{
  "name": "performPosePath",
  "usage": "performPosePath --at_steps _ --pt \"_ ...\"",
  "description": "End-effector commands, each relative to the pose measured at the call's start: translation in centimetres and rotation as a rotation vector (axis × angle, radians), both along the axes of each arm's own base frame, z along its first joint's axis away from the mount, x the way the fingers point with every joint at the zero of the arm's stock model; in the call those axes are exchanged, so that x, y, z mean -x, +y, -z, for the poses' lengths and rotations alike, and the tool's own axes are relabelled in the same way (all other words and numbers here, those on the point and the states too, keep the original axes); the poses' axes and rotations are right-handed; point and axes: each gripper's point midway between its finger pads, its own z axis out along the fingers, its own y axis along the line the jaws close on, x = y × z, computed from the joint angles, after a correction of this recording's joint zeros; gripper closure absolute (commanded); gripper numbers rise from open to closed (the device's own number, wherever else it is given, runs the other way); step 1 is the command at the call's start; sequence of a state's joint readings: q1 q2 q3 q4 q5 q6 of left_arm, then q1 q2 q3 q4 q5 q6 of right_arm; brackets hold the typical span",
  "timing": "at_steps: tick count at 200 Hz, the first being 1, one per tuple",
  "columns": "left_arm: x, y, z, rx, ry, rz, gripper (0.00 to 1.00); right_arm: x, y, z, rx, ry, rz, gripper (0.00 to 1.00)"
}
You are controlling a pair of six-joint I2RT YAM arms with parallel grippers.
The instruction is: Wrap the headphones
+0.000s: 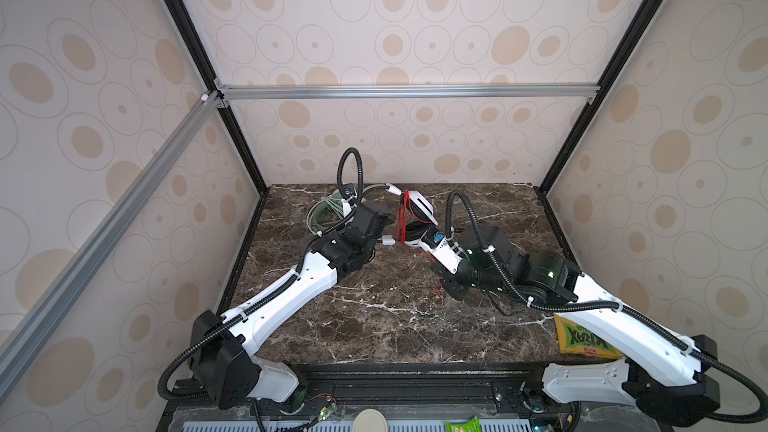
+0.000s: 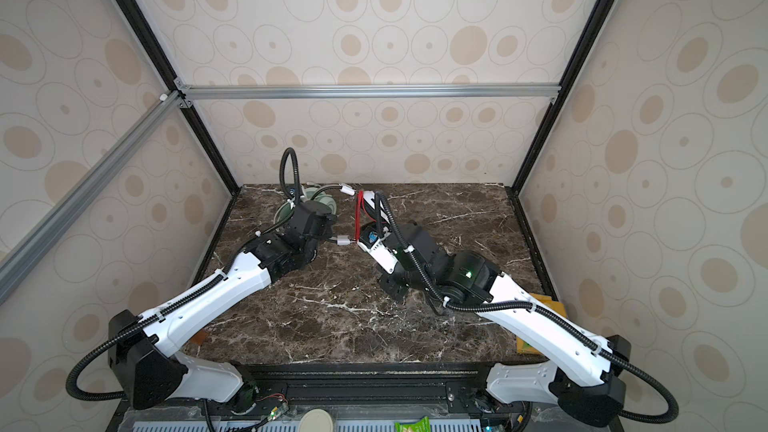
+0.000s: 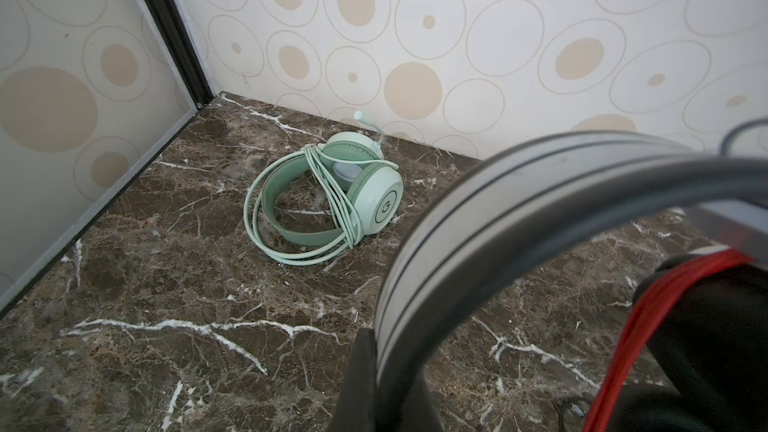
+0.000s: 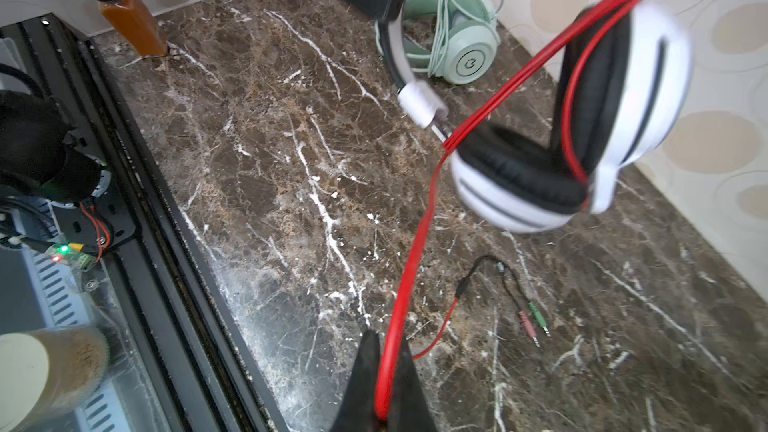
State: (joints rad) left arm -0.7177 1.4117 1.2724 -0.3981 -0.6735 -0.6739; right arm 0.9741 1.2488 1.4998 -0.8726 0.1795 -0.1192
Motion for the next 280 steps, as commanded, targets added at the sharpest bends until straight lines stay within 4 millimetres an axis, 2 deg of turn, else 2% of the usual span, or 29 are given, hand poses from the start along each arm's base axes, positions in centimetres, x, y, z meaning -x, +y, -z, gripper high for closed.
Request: performPosePath --at_steps 1,37,69,91,111,149,185,211,247,280 --pt "-0.4 -1.4 -2.7 0.018 -0.095 0.033 1.0 -1.9 -2.0 -0.7 0.169 -0.105 0.058 1.0" --pt "0.0 -3.5 -2.0 -0.073 -0.075 0.147 1.0 -4.9 -3.7 -3.6 0.257 -0.242 0.178 1.0" --pt "0.6 -5.4 -2.1 -0.142 -0.076 0.28 1.0 -7.2 -5.7 -4.7 0.336 -0.297 0.267 1.0" --pt "1.4 -6.5 -2.6 -0.146 -0.095 0.386 1.0 -8.6 -6.9 -4.6 0.351 -0.306 0.315 1.0" --pt "2.5 -8.3 -3.0 -0.133 -0.123 0.528 1.0 -9.7 -7.0 -4.5 0.332 -0.318 0.332 1.0" --pt "4.2 -10.2 -3.6 -0.126 -0.145 0.694 1.0 -12.7 -7.5 -3.9 0.281 -0.303 0.347 1.0" --pt "4.7 -10.4 -4.0 -0.116 -0.153 0.727 1.0 -14.9 -8.4 -2.6 0.219 -0.241 0.363 1.0" --pt "4.9 -10.1 -4.6 -0.113 -0.169 0.723 1.0 -15.4 -8.5 -1.4 0.143 -0.186 0.357 1.0" --pt "5.7 -10.4 -5.4 -0.087 -0.184 0.764 1.0 -15.8 -8.1 -0.2 -0.099 -0.081 0.276 0.97" --pt "6.7 -11.3 -6.2 -0.036 -0.191 0.871 1.0 -15.8 -6.9 0.5 -0.343 0.028 0.161 0.81"
